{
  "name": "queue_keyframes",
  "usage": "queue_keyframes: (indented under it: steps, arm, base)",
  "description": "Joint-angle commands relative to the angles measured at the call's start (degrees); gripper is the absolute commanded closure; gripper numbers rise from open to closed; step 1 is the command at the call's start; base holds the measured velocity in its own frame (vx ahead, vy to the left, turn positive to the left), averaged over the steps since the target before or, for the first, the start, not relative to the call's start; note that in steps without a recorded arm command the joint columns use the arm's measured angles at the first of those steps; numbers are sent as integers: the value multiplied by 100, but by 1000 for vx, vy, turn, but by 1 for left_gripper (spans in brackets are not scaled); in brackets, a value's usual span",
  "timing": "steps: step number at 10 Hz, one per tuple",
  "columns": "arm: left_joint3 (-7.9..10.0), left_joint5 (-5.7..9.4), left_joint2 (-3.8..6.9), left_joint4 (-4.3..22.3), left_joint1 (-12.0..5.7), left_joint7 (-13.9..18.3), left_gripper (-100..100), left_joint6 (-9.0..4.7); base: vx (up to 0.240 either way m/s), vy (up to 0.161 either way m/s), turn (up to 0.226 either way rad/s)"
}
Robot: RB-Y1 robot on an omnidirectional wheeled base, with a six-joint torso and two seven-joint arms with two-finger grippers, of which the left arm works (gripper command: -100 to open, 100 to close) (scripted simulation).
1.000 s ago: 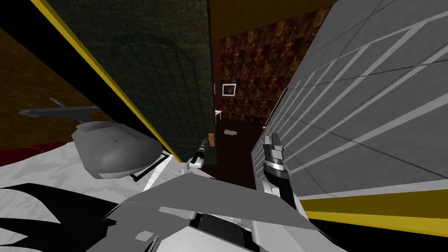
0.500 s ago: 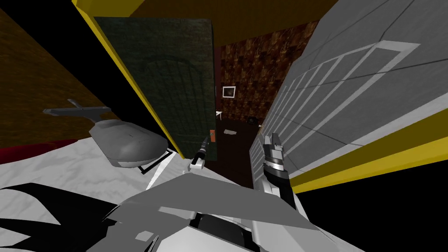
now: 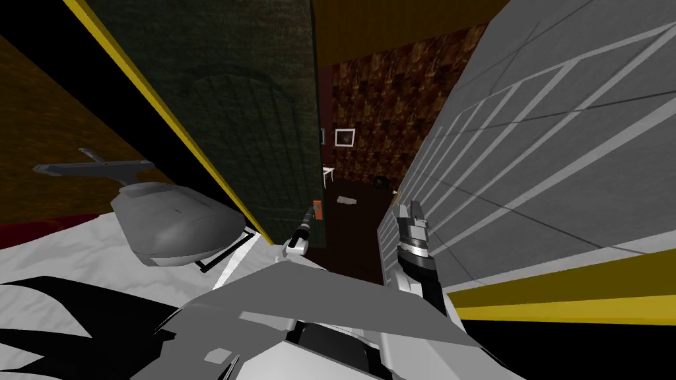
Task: Push the door open
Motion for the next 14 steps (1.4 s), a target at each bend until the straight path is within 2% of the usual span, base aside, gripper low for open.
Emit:
queue_keyframes:
  steps: [1,3,4,5,10,14]
  arm:
    - [23,1,-10,53,-31,-5,-100,-38]
    - [52,1,-62,113,-67,-13,-100,-81]
    - [44,0,-48,95,-57,-11,-100,-67]
    - [44,0,-48,95,-57,-11,100,-67]
    - [44,0,-48,95,-57,-11,100,-67]
    - [210,26,26,126,-67,-40,100,-43]
  base:
    - [213,25,-14]
    - [178,6,-20]
    - [79,-12,1]
    - [-10,4,2]
    - [-16,1,-2]
    - [148,-29,31]
